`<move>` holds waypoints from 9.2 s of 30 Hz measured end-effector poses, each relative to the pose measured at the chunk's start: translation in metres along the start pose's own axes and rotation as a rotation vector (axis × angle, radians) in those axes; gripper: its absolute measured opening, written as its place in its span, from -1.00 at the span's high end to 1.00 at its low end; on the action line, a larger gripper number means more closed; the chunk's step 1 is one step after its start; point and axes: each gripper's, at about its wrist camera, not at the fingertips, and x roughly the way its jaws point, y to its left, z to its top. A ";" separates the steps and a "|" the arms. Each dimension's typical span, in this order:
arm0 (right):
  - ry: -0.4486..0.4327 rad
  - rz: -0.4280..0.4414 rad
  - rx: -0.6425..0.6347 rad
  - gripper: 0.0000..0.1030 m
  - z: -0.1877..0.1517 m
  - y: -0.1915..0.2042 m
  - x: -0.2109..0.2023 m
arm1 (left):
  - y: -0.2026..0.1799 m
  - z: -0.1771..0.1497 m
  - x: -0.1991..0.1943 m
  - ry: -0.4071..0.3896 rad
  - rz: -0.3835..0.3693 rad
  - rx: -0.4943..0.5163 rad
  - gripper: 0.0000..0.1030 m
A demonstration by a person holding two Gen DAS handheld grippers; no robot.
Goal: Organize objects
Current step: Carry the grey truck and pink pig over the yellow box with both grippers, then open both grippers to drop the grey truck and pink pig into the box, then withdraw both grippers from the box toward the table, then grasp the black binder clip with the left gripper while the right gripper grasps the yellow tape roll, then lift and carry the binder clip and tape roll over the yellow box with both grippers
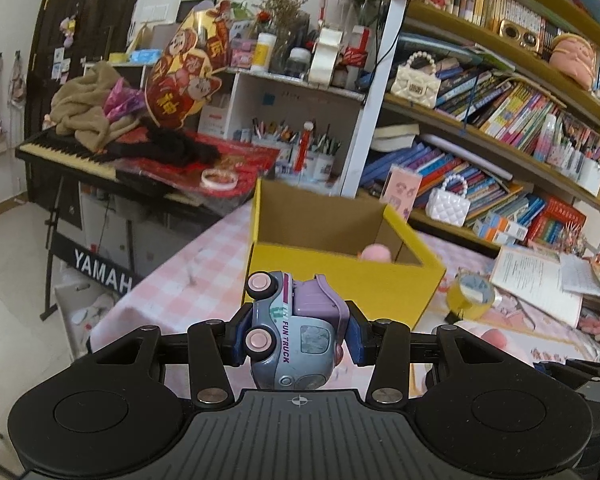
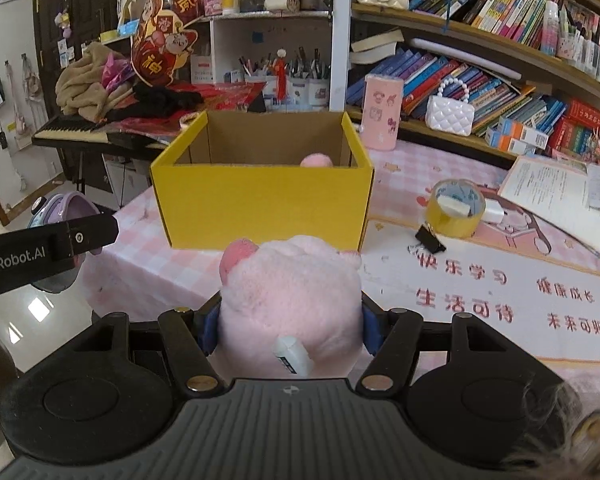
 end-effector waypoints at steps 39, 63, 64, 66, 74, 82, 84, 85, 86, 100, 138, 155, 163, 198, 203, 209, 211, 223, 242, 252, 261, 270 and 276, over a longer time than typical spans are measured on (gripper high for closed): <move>-0.033 0.178 -0.199 -0.22 0.178 -0.046 0.220 | -0.029 0.078 0.206 0.090 0.229 0.054 0.15; 0.129 0.256 -0.285 -0.39 0.178 -0.038 0.260 | -0.028 0.071 0.214 0.133 0.209 0.062 -0.03; 0.125 0.256 -0.272 -0.39 0.179 -0.039 0.257 | -0.029 0.072 0.208 0.112 0.209 0.064 -0.11; 0.105 0.250 -0.259 -0.40 0.180 -0.039 0.249 | -0.031 0.075 0.197 0.079 0.202 0.069 -0.20; -0.042 0.204 -0.211 -0.50 0.181 -0.046 0.192 | -0.038 0.083 0.139 -0.040 0.160 0.055 -0.46; -0.157 0.118 -0.097 -0.58 0.151 -0.055 0.126 | -0.034 0.060 0.086 -0.064 0.179 0.033 -0.72; -0.164 0.094 -0.081 -0.60 0.137 -0.055 0.111 | -0.029 0.049 0.076 -0.055 0.190 0.014 -0.74; -0.164 0.080 -0.075 -0.60 0.129 -0.053 0.104 | -0.027 0.044 0.072 -0.046 0.194 0.007 -0.74; -0.160 0.072 -0.071 -0.61 0.120 -0.052 0.098 | -0.024 0.038 0.069 -0.034 0.200 0.000 -0.74; 0.006 -0.043 0.005 -0.62 0.002 -0.034 0.034 | -0.025 -0.029 0.016 0.066 0.205 0.048 -0.75; 0.079 -0.382 0.342 -0.73 -0.072 -0.139 -0.037 | -0.138 -0.069 0.029 0.231 -0.122 0.278 -0.94; 0.113 -0.318 0.296 -0.74 -0.045 -0.208 0.006 | -0.197 -0.058 0.085 0.264 -0.094 0.242 -0.93; 0.114 -0.256 0.260 -0.74 -0.026 -0.236 0.036 | -0.214 -0.053 0.109 0.268 -0.042 0.217 -0.92; 0.135 -0.151 0.113 -0.74 0.012 -0.288 0.111 | -0.246 -0.051 0.175 0.275 0.037 0.184 -0.77; 0.098 -0.152 0.090 -0.74 0.023 -0.293 0.123 | -0.248 -0.047 0.195 0.283 0.039 0.192 -0.73; 0.058 -0.148 0.068 -0.74 0.036 -0.300 0.137 | -0.249 -0.043 0.217 0.291 0.040 0.195 -0.65; 0.048 -0.148 0.063 -0.74 0.040 -0.302 0.142 | -0.249 -0.042 0.225 0.292 0.040 0.187 -0.65; 0.033 -0.109 0.057 -0.74 0.059 -0.311 0.167 | -0.265 -0.042 0.266 0.329 -0.030 0.299 -0.57; 0.042 -0.020 0.009 -0.79 0.068 -0.308 0.178 | -0.259 -0.043 0.253 0.333 -0.067 0.281 0.49; 0.061 0.077 -0.161 -0.93 0.074 -0.271 0.219 | -0.235 -0.045 0.213 0.323 0.008 0.194 0.49; 0.089 0.048 -0.303 -0.75 0.074 -0.249 0.247 | -0.227 -0.039 0.192 0.281 0.019 0.144 0.49; -0.045 0.023 -0.283 -0.75 0.078 -0.252 0.193 | -0.219 -0.032 0.173 0.226 0.001 0.119 0.49; -0.005 0.015 -0.196 -0.75 0.066 -0.256 0.156 | -0.200 -0.030 0.151 0.197 -0.016 0.075 0.49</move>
